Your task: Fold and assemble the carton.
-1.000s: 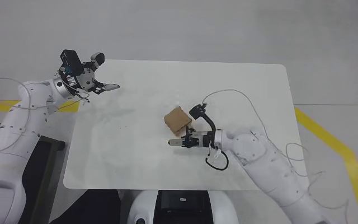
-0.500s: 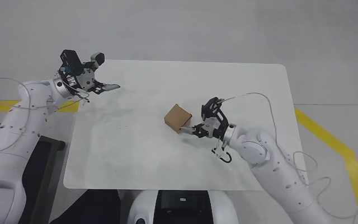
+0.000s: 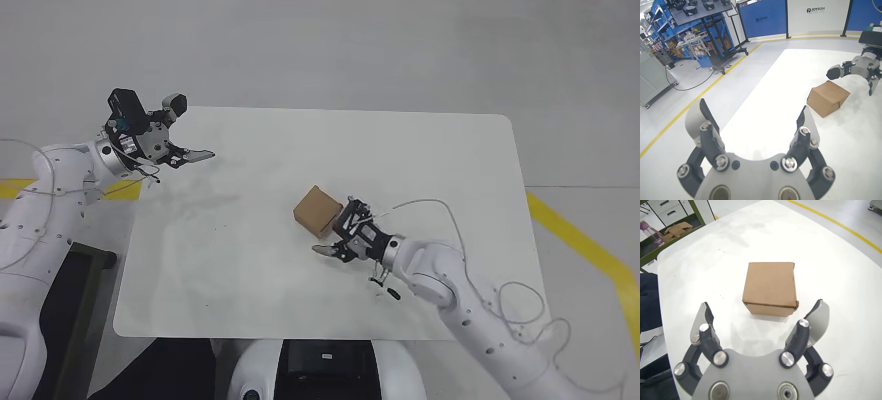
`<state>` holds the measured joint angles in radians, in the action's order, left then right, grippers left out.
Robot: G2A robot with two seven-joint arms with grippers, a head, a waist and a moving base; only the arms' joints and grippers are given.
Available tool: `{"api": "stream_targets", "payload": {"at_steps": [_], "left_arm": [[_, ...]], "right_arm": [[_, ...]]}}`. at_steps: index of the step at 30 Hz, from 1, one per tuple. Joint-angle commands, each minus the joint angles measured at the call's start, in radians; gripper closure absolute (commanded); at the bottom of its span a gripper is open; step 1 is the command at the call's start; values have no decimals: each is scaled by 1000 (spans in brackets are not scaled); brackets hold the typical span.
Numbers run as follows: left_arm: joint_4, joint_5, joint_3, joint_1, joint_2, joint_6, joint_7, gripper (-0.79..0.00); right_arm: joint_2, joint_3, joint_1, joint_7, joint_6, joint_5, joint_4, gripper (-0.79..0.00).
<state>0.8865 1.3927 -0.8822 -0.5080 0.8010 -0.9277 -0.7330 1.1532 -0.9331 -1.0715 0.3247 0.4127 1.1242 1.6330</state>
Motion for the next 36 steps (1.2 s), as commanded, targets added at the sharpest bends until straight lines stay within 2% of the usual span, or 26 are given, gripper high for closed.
{"api": "stream_targets", "payload": {"at_steps": [1, 16, 29, 32, 35, 36], "left_arm": [[0, 0, 0, 0, 0, 0, 0, -785], [0, 0, 0, 0, 0, 0, 0, -785], [0, 0, 0, 0, 0, 0, 0, -785], [0, 0, 0, 0, 0, 0, 0, -785], [0, 0, 0, 0, 0, 0, 0, -785], [0, 0, 0, 0, 0, 0, 0, -785]], "right_arm": [[3, 7, 7, -10, -20, 32, -8, -785], [39, 61, 98, 33, 0, -11, -110, -785], [60, 78, 132, 60, -17, -20, -166, -782], [63, 74, 133, 57, -13, -39, -170, -677], [65, 70, 132, 53, -17, -33, -168, -637], [66, 69, 132, 51, -17, -34, -168, -600]]}}
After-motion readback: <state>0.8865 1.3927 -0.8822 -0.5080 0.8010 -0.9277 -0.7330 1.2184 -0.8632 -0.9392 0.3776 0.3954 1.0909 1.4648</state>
